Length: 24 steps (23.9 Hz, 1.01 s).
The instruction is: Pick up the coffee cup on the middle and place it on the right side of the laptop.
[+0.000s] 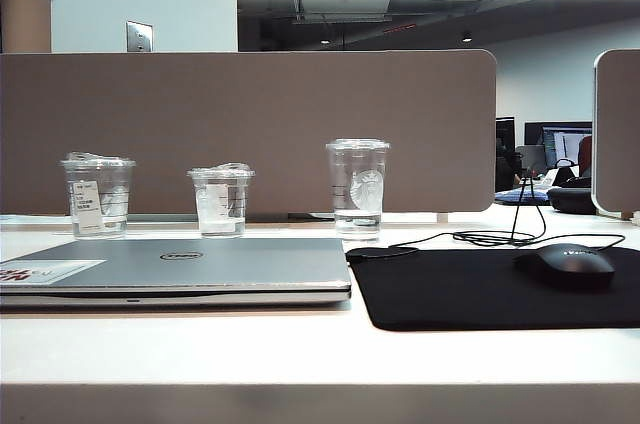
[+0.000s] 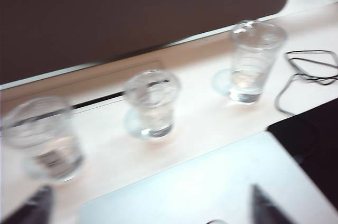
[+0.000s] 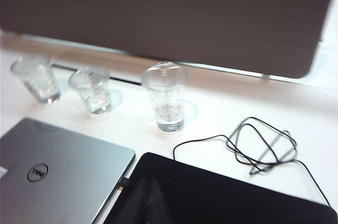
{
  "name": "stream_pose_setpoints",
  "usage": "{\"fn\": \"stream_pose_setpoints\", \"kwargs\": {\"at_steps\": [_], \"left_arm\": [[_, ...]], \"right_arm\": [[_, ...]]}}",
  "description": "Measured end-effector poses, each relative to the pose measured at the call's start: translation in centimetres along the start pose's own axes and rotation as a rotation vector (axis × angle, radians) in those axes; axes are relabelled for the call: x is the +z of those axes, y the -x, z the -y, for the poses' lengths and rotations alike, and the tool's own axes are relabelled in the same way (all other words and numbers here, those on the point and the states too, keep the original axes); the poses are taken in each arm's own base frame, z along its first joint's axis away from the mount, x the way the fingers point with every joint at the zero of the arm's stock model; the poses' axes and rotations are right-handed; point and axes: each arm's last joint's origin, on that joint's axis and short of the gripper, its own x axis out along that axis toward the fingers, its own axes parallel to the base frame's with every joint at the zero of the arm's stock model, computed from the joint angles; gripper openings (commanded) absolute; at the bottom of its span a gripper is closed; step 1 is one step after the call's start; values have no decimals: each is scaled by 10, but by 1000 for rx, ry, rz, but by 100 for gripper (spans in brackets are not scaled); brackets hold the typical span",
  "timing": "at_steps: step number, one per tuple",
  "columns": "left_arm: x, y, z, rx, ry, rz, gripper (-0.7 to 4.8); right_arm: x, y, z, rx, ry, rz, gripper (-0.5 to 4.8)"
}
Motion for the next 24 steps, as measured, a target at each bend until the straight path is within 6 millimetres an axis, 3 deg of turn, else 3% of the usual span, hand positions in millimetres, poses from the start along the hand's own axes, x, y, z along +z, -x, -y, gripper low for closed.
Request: {"fn": "stream_pose_setpoints", "kwargs": {"at_steps": [2, 16, 24], "left_arm": [[-8, -28, -1, -24, 80, -19, 479], [-65, -146, -14, -21, 201, -54, 479], [-66, -201, -18, -29, 194, -39, 479]], "right_arm": [[-2, -20, -1, 22, 20, -19, -5], [-10, -73, 12, -29, 26, -21, -5], [-18, -91, 17, -46, 56, -59, -5]]}}
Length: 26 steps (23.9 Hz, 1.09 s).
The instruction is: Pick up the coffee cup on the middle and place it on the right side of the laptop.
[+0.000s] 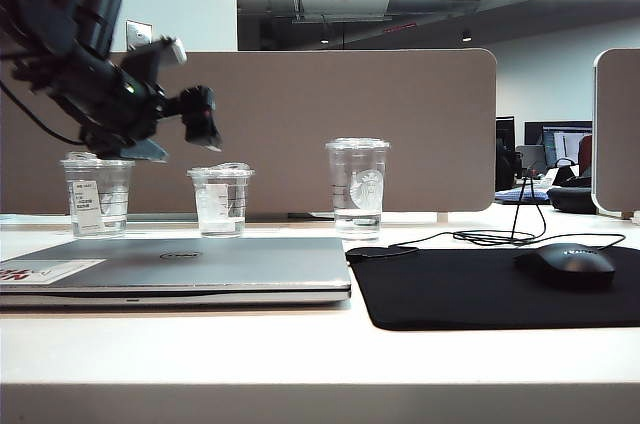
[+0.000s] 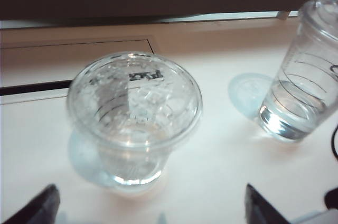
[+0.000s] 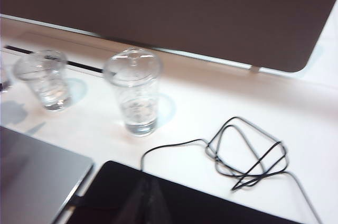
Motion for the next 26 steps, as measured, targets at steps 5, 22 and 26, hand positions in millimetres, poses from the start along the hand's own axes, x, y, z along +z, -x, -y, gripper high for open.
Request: {"fn": "stream_pose_setpoints", "kwargs": {"at_steps": [5, 22, 26], "left_arm": [[0, -34, -1, -8, 1, -27, 479], [-29, -72, -3, 42, -2, -57, 479], [-35, -78, -1, 48, -9, -30, 479]], "right_arm": [[8, -7, 4, -74, 38, 103, -5], [13, -16, 7, -121, 88, 178, -5], [7, -23, 8, -118, 83, 136, -5]]}}
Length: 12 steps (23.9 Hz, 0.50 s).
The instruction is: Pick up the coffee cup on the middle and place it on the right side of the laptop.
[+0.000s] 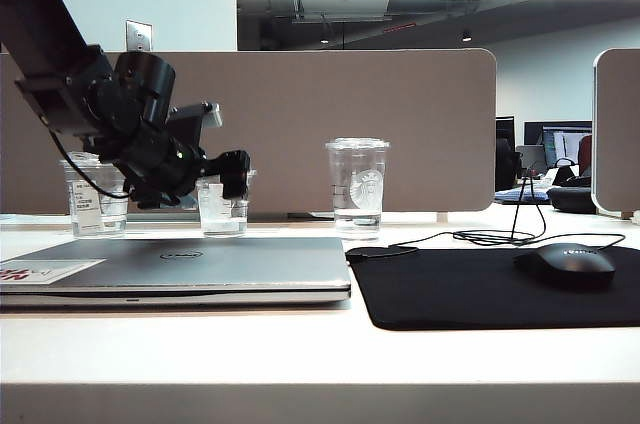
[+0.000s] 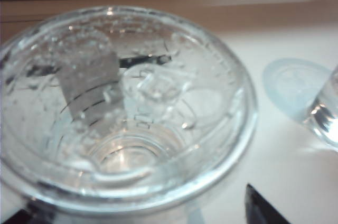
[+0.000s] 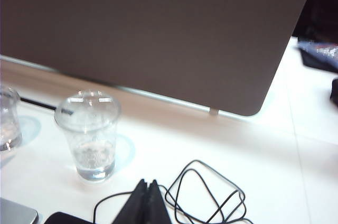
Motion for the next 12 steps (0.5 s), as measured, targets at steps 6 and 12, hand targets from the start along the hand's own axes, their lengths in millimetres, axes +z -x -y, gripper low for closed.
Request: {"fn": "stream_pose_setpoints", "kwargs": {"at_steps": [6, 12], "left_arm": [[-14, -8, -2, 32, 0, -1, 479], [-4, -19, -3, 45, -6, 87, 479]], "right_arm": [[-3, -3, 0, 3, -1, -18, -5], [-8, -7, -1, 6, 0, -46, -5]]}}
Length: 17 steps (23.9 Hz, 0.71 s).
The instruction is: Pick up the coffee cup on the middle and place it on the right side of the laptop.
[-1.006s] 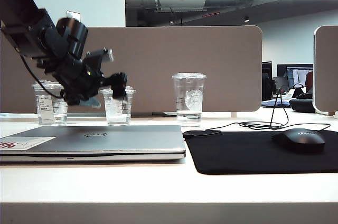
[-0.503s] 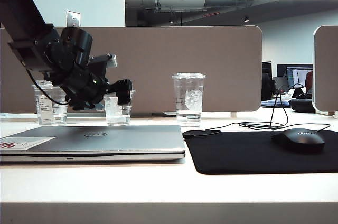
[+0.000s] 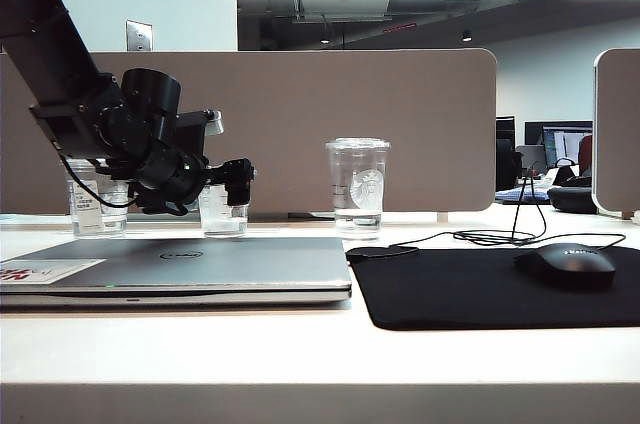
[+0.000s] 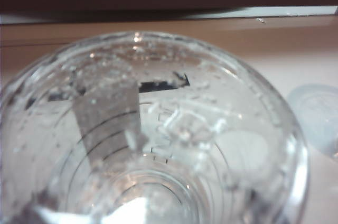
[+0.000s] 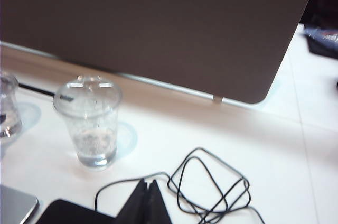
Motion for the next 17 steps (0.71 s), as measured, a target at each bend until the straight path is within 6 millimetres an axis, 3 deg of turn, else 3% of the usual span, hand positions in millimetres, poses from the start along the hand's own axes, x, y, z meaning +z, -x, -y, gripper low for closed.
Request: {"fn": "stream_pose_setpoints", "kwargs": {"at_steps": [6, 13, 17], "left_arm": [[-1, -16, -1, 1, 1, -13, 479], [5, -19, 0, -1, -1, 17, 479], [-4, -22, -1, -1, -1, 5, 479]], "right_arm": [[-6, -5, 0, 5, 17, -38, -5], [-6, -5, 0, 6, 50, -37, -5], [-6, -5, 0, 6, 53, -37, -5]]}}
